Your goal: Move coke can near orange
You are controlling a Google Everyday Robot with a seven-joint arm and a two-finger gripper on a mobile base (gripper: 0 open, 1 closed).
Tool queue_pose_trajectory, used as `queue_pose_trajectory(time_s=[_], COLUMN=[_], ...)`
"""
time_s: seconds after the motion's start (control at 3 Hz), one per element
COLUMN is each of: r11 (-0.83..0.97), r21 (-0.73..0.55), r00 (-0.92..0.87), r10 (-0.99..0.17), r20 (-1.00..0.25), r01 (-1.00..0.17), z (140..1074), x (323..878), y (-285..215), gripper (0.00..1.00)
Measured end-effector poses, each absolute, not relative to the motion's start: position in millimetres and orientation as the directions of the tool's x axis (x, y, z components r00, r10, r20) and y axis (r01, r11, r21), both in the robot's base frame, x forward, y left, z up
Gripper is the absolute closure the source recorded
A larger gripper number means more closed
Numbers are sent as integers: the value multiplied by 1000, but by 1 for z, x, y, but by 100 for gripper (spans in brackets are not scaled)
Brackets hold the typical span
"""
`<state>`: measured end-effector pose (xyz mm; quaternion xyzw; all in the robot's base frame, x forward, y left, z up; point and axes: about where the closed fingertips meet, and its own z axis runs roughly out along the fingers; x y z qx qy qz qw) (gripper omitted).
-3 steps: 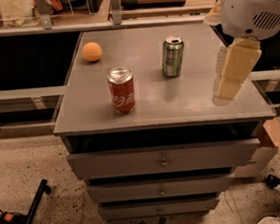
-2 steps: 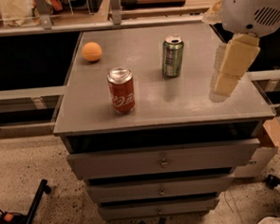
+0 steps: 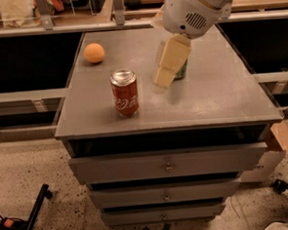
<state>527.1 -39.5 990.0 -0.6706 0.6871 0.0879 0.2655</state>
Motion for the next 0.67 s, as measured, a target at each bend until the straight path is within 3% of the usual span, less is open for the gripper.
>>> queue_pose_trajectory(time_s=[0.67], r11=[87], r21=[-267], r00=[59], r10=[-867], r20=[-495], r01=[-960], z=[981], x=[536], y=[-26], gripper=[0])
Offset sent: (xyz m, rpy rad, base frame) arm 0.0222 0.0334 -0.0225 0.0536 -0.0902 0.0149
